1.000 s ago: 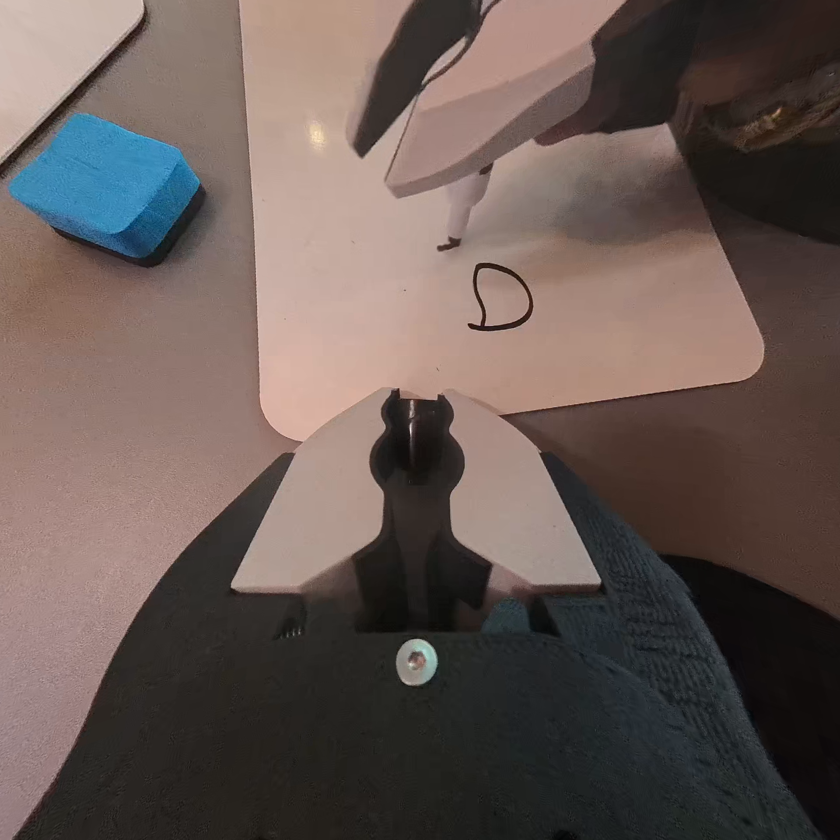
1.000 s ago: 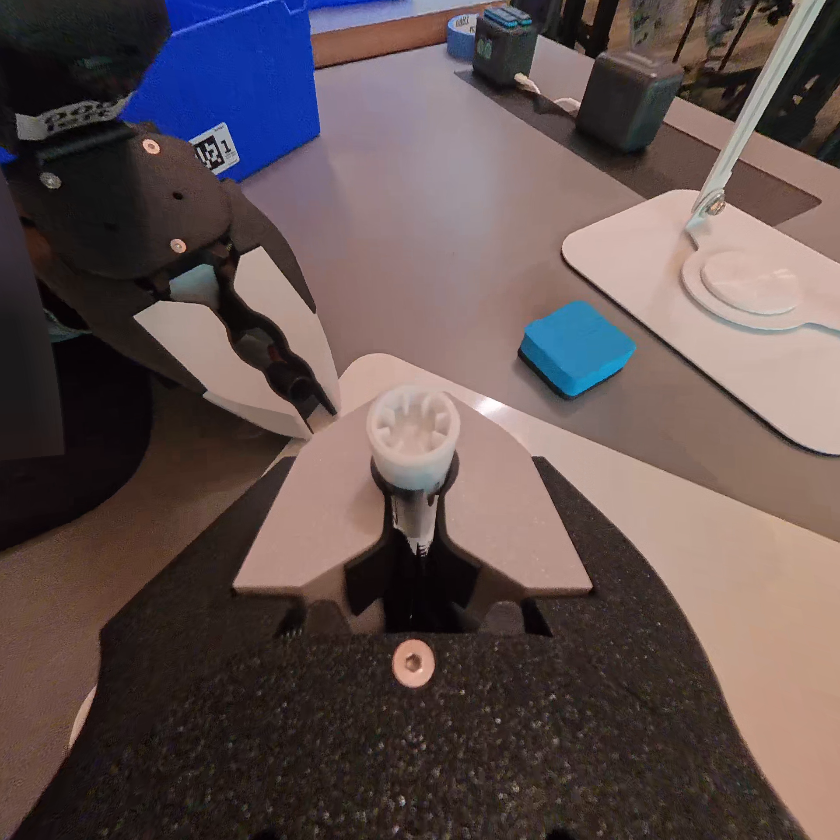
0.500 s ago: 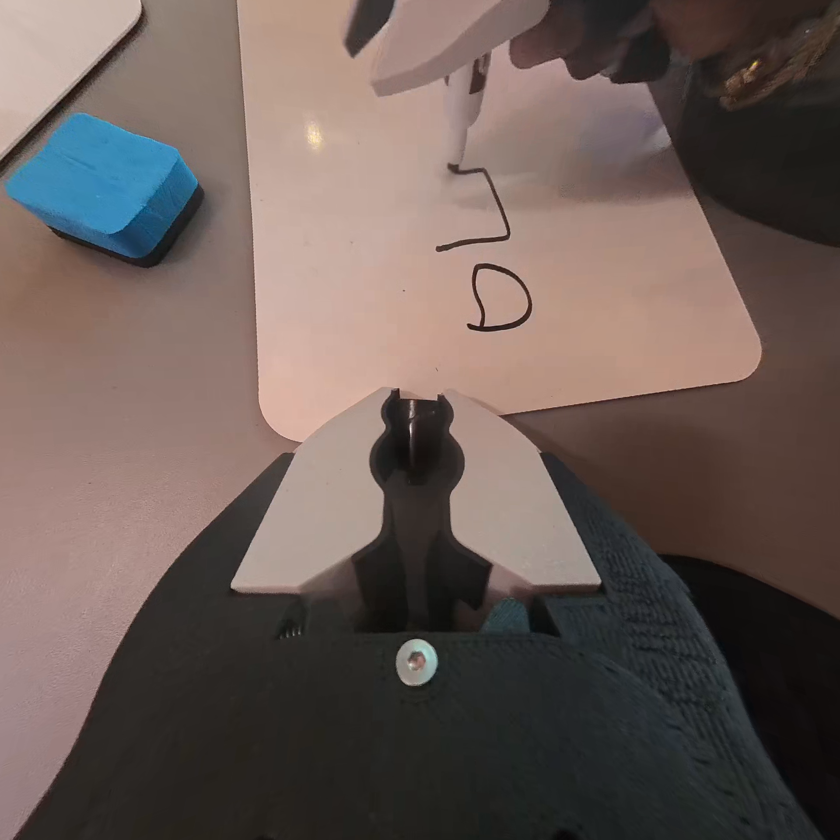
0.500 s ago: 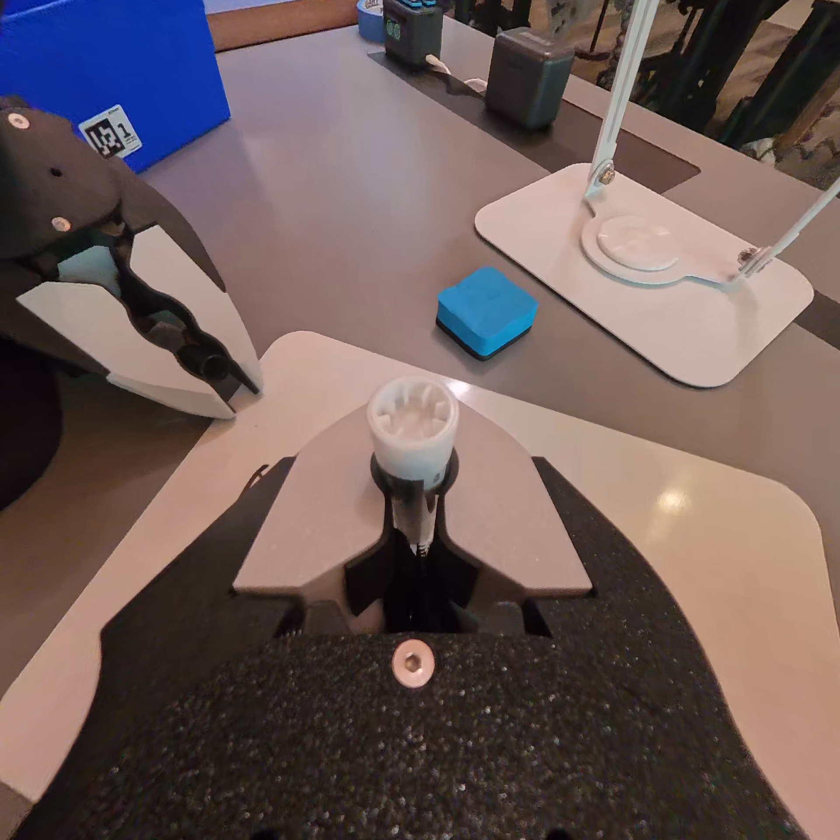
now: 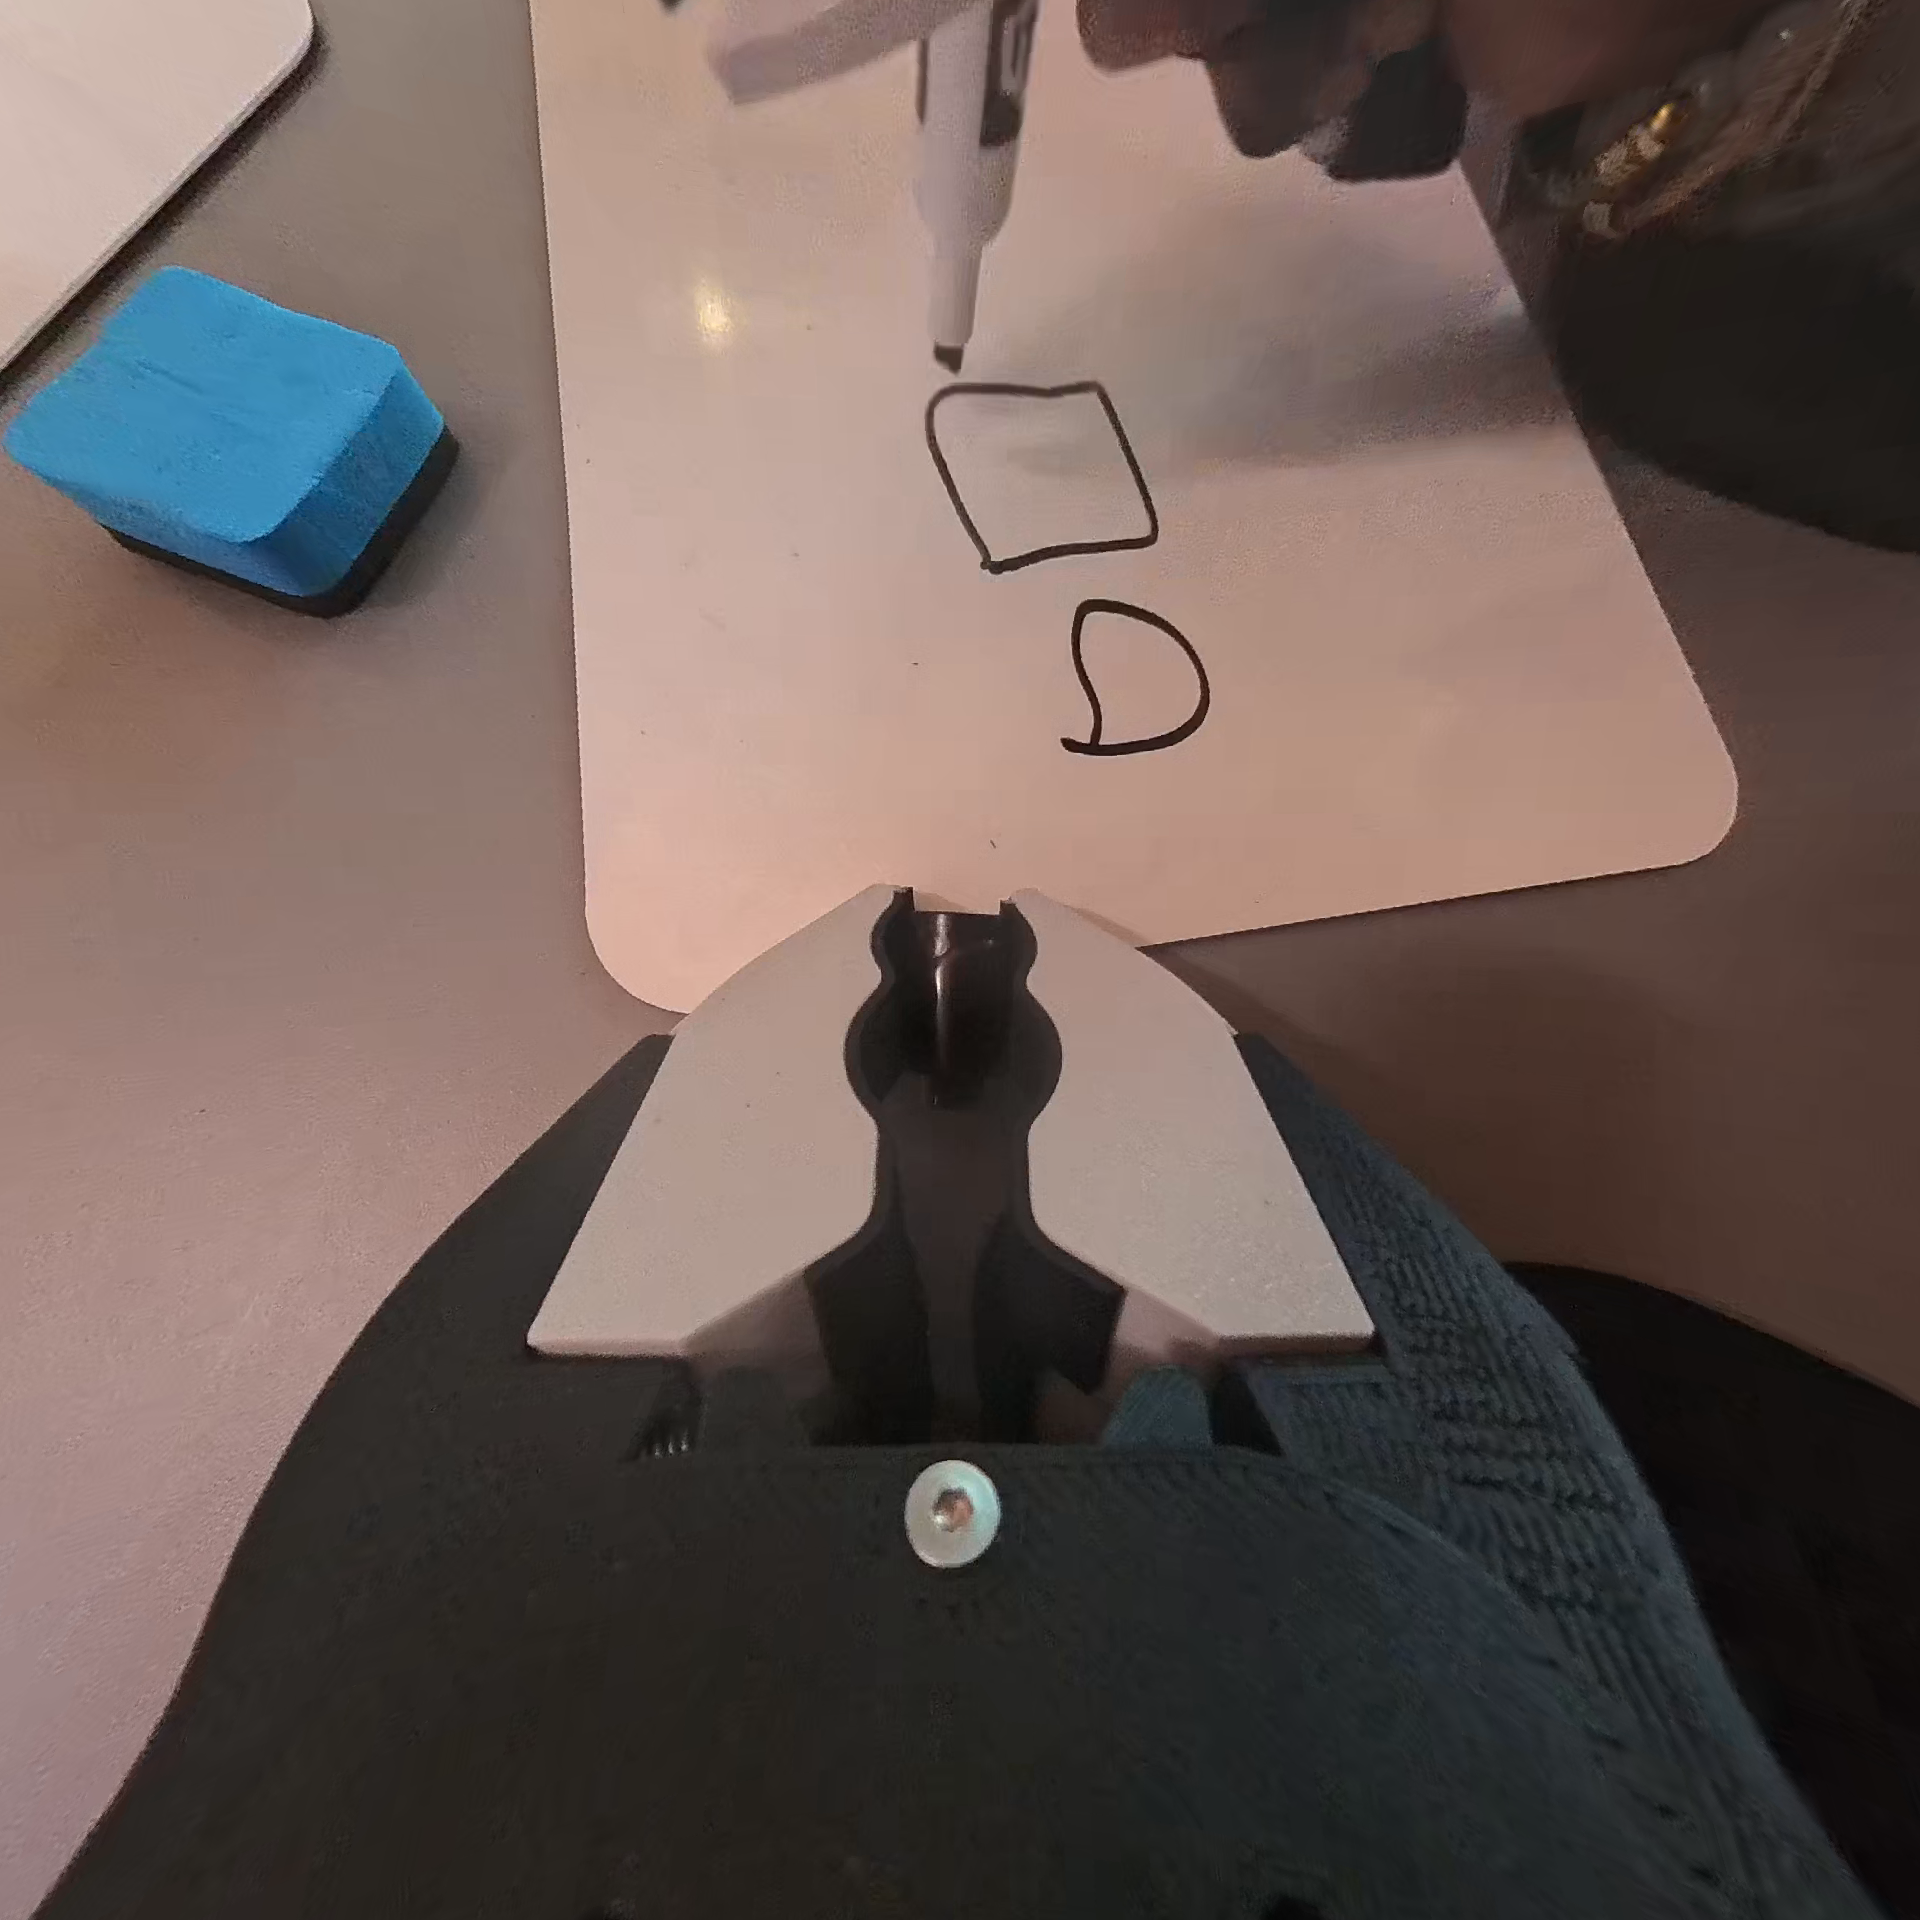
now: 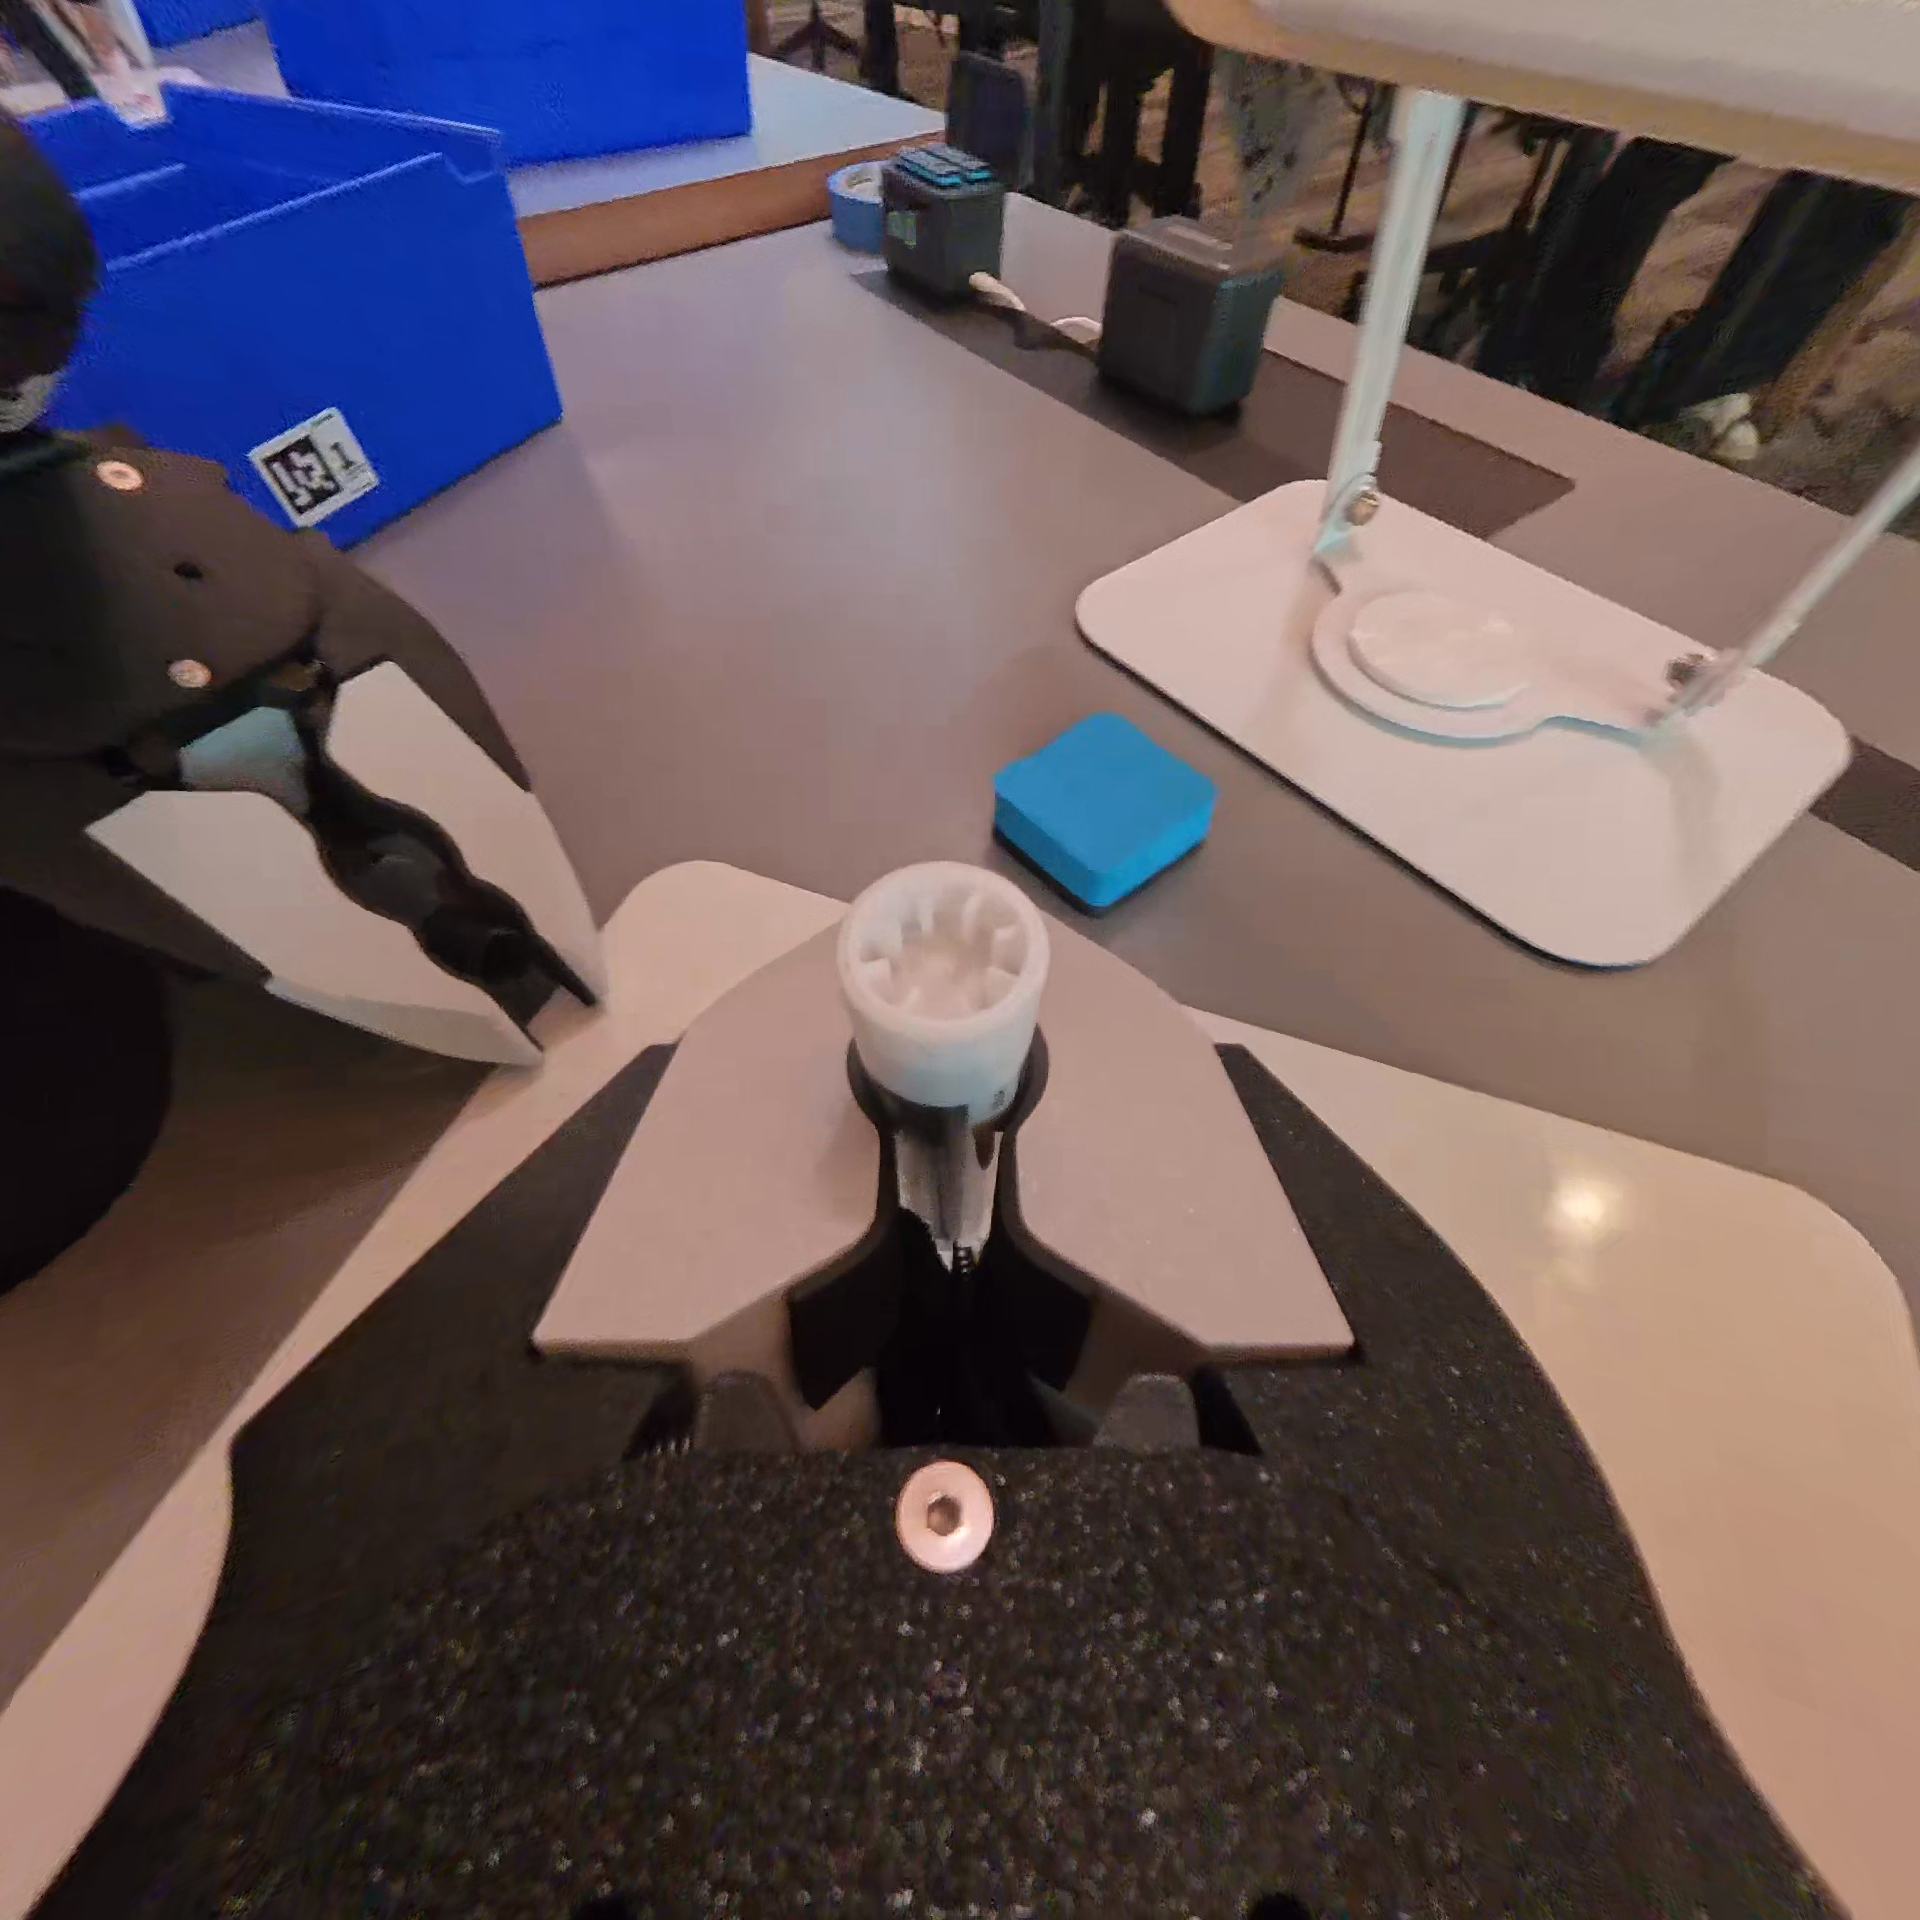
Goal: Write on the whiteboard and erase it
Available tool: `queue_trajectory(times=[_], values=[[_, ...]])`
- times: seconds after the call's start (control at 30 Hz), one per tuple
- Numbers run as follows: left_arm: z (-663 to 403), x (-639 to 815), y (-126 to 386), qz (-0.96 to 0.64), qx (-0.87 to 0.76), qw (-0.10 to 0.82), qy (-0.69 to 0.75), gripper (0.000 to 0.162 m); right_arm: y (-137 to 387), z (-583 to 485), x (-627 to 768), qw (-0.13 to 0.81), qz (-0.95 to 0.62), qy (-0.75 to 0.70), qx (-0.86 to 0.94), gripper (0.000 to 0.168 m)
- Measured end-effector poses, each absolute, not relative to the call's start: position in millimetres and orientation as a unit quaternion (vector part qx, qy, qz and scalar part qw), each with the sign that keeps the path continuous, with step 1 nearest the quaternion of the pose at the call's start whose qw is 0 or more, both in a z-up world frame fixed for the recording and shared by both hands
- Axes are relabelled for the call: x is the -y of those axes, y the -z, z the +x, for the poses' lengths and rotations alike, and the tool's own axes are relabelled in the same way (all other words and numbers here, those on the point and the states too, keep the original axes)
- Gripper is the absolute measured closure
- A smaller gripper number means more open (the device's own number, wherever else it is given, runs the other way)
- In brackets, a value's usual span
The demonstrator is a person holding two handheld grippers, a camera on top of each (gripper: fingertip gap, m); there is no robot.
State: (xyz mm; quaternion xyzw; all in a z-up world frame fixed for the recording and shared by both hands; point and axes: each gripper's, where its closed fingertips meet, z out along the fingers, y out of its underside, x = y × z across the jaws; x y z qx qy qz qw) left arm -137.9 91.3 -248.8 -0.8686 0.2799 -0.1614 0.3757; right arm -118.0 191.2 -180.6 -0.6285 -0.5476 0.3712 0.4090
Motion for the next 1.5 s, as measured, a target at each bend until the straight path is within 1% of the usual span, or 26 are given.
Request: queue_trajectory(times=[0.2, 0.4, 0.6, 0.73, 0.9, 1.1, 1.2, 1.37, 1.5], values=[[-138, -91, 249, -0.868, -0.279, 0.375, 0.164, 0.146, 194, -102, -208, 0.403, -0.642, -0.347, 0.553, 0.155], [-138, -91, 249, -0.868, -0.279, 0.375, 0.166, 0.145, 195, -80, -256, 0.431, -0.665, -0.297, 0.532, 0.155], [-138, -91, 249, -0.868, -0.278, 0.375, 0.167, 0.146, 196, -100, -235, 0.423, -0.645, -0.307, 0.557, 0.155], [-138, -91, 249, -0.868, -0.279, 0.375, 0.167, 0.146, 196, -85, -256, 0.433, -0.661, -0.284, 0.542, 0.155], [-138, -91, 249, -0.868, -0.279, 0.375, 0.168, 0.146, 197, -73, -240, 0.416, -0.669, -0.289, 0.544, 0.155], [-137, -91, 249, -0.867, -0.283, 0.375, 0.166, 0.145, 184, -85, -279, 0.460, -0.656, -0.282, 0.528, 0.155], [-137, -91, 249, -0.867, -0.283, 0.375, 0.165, 0.146, 193, -85, -288, 0.451, -0.665, -0.277, 0.527, 0.155], [-137, -91, 249, -0.867, -0.283, 0.375, 0.166, 0.146, 197, -60, -264, 0.429, -0.689, -0.279, 0.513, 0.155], [-137, -90, 249, -0.866, -0.285, 0.375, 0.166, 0.146, 187, -63, -275, 0.454, -0.681, -0.286, 0.498, 0.155]])
